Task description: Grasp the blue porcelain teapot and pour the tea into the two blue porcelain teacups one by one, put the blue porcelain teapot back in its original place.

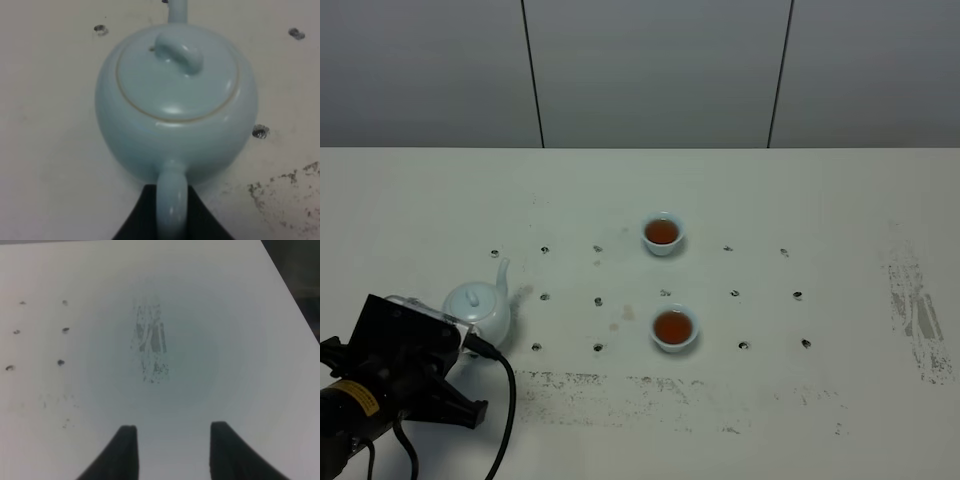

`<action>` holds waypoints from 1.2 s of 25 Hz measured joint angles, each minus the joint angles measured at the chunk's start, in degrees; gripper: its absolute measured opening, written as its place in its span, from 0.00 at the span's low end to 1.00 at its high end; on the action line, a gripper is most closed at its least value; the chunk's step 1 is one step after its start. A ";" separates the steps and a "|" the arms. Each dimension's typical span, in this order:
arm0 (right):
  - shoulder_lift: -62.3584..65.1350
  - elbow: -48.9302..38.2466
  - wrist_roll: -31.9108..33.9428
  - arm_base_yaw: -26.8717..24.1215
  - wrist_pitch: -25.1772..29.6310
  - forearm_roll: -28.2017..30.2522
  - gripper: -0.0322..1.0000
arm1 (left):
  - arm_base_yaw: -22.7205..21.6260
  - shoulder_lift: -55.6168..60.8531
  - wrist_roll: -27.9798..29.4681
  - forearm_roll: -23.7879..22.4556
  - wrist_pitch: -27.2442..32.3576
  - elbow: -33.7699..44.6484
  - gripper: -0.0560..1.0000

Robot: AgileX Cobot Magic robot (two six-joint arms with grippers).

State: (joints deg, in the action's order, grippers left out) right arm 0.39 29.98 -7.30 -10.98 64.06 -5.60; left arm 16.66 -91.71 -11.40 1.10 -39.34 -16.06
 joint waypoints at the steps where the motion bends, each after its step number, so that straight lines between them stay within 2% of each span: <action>1: 0.00 0.00 0.00 0.00 0.00 0.00 0.37 | 0.00 -0.02 -0.11 0.06 0.14 0.00 0.15; 8: 0.00 0.00 0.00 0.00 0.00 0.00 0.37 | 0.00 -0.51 -2.74 0.06 0.12 0.74 0.15; 17: 0.00 0.00 0.00 0.00 0.00 0.00 0.37 | 0.00 -3.50 -2.88 0.06 -3.79 0.99 0.15; 30: 0.00 0.00 0.00 0.00 0.00 0.00 0.37 | 0.00 -3.50 -2.92 1.12 -4.03 1.27 0.15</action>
State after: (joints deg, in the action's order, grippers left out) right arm 0.39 29.98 -7.30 -10.98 64.06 -5.60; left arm 16.66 -95.21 -14.32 2.22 -43.37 -14.79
